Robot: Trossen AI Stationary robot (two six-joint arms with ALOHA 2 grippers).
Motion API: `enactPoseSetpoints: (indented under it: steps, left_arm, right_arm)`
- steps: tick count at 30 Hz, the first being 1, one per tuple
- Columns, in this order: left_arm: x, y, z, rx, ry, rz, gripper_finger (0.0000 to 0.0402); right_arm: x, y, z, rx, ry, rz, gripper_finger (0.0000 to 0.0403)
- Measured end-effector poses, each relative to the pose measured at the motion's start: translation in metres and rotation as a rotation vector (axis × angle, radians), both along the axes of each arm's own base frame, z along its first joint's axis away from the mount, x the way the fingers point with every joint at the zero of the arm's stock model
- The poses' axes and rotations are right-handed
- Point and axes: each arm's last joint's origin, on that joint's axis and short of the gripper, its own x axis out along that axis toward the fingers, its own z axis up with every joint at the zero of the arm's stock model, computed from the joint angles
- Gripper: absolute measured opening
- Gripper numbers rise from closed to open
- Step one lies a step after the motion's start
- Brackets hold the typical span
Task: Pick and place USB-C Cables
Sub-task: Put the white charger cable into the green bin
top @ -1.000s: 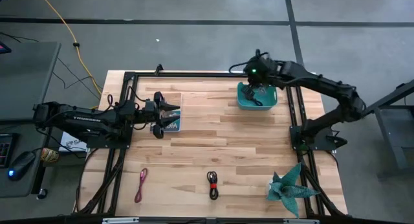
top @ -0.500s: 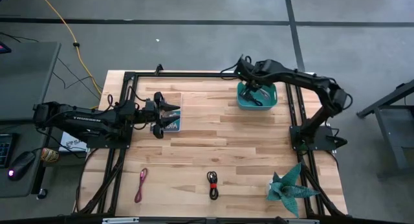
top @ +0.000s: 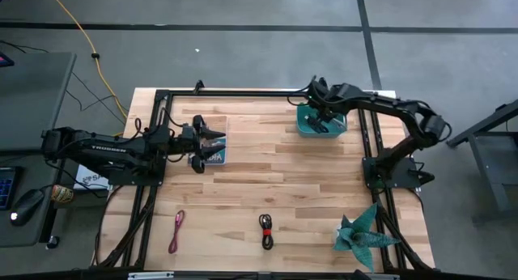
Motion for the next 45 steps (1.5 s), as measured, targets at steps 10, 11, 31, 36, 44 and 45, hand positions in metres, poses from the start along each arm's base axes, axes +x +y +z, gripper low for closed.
enactPoseSetpoints:
  steps: [10,11,31,36,44,45]
  left_arm:
    - [0.0,0.0,0.001,0.001,-0.008,0.0,0.0182]
    - [0.0,0.0,0.001,0.001,-0.008,0.0,0.0182]
    - [0.0,0.0,0.001,0.001,-0.006,0.0,0.0182]
    - [0.0,0.0,0.001,0.001,-0.006,0.0,0.0182]
    - [0.0,0.0,0.001,0.001,-0.006,0.0,0.0182]
    - [0.0,0.0,0.001,0.002,-0.006,0.0,0.0182]
  right_arm:
    - [0.003,-0.002,-0.024,-0.034,-0.055,0.057,0.0007]
    - [0.003,-0.004,-0.027,-0.031,-0.049,0.06,0.0007]
    - [0.018,-0.021,-0.077,0.087,-0.025,0.052,0.0009]
    - [0.018,-0.021,-0.077,0.085,-0.037,0.031,0.0011]
    - [0.019,-0.021,-0.077,0.083,-0.042,0.029,0.0012]
    - [0.019,-0.021,-0.077,0.082,-0.042,0.029,0.0012]
